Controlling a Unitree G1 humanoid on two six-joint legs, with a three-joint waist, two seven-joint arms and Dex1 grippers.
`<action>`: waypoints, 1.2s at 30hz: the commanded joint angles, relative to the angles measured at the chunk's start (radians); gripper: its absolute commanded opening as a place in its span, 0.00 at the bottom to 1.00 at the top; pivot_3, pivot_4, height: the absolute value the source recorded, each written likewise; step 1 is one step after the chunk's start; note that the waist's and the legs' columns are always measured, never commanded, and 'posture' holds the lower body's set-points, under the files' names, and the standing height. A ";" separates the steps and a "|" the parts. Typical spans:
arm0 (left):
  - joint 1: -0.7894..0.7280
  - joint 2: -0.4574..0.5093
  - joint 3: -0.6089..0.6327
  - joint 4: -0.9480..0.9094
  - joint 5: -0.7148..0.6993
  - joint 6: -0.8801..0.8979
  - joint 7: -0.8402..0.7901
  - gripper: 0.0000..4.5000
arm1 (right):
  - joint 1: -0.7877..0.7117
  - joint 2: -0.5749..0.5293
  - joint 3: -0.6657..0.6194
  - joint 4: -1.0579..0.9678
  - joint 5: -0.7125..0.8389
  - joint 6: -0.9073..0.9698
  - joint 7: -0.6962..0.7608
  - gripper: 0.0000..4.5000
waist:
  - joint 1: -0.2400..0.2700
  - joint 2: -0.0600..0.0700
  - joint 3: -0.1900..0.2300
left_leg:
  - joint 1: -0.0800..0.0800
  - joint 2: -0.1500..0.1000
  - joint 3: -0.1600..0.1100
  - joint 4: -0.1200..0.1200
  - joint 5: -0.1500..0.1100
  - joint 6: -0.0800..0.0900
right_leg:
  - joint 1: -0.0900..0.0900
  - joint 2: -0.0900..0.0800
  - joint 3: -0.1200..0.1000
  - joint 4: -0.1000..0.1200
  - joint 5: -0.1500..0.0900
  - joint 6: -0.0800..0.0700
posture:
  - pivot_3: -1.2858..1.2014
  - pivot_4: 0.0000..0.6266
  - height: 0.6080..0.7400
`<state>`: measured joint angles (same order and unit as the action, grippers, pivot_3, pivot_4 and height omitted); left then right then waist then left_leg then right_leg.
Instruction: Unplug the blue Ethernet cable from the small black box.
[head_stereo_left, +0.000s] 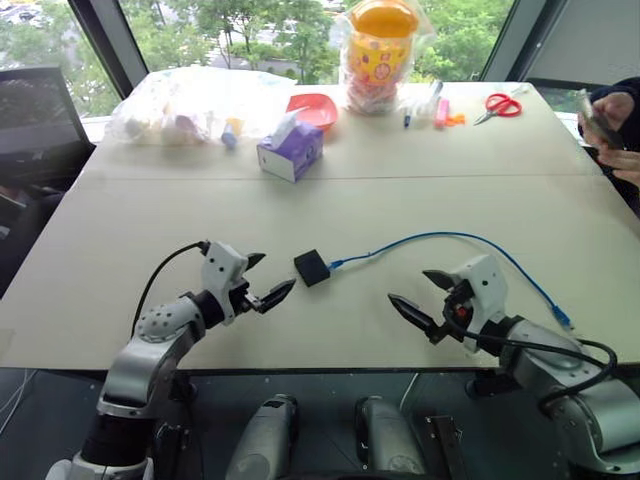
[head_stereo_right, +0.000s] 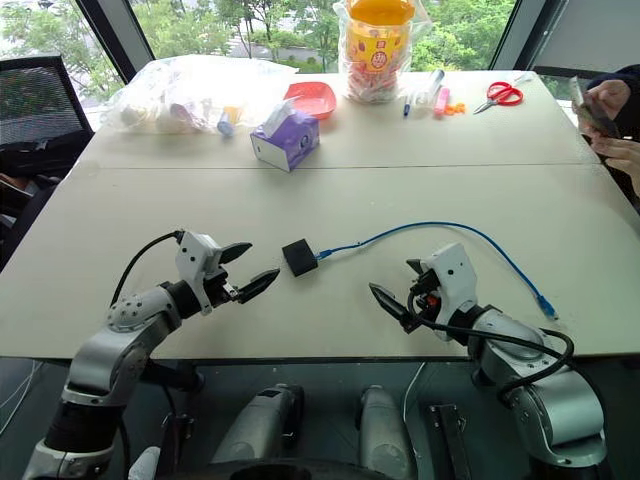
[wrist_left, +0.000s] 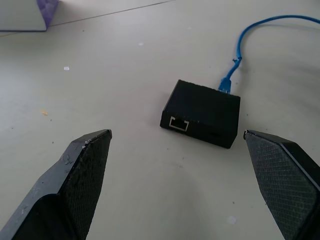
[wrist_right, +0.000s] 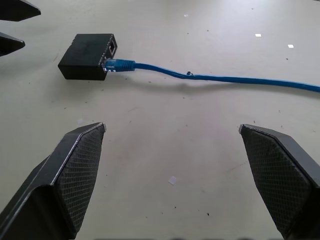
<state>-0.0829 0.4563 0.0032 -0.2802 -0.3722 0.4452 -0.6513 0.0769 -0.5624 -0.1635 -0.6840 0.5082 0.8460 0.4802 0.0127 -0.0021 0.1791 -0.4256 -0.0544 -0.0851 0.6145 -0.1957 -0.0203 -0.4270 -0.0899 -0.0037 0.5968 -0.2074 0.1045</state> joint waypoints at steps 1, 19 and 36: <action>-0.012 0.023 0.027 -0.017 -0.026 -0.015 -0.034 0.98 | -0.016 -0.025 -0.011 -0.034 0.027 0.004 0.017 1.00 | 0.001 0.000 0.000 | 0.000 0.000 0.000 0.000 0.000 0.000 | 0.000 0.000 0.000 0.000 0.000 0.000 | 0.52 0.24 1.00; -0.116 0.165 0.039 -0.029 -0.143 0.130 -0.192 0.98 | -0.126 -0.184 0.013 0.057 0.050 -0.018 0.162 1.00 | 0.000 -0.001 0.000 | 0.000 0.000 0.001 0.001 0.000 0.001 | 0.000 0.000 0.000 0.000 0.002 -0.003 | 0.52 0.24 1.00; -0.260 0.195 0.024 0.092 -0.136 0.109 -0.289 0.98 | -0.673 -0.354 0.392 0.435 -0.125 -0.071 0.509 1.00 | -0.010 -0.001 0.001 | 0.000 0.000 0.004 0.001 0.000 0.001 | 0.000 0.000 0.000 0.000 0.003 -0.005 | 0.52 0.24 1.00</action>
<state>-0.3269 0.6493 0.0166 -0.1881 -0.5186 0.5794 -0.9402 -0.5552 -0.9159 0.1763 -0.2810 0.4313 0.8102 0.9381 0.0028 -0.0030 0.1803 -0.4253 -0.0542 -0.0809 0.6155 -0.1955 -0.0195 -0.4275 -0.0896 -0.0040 0.5972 -0.2040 0.0999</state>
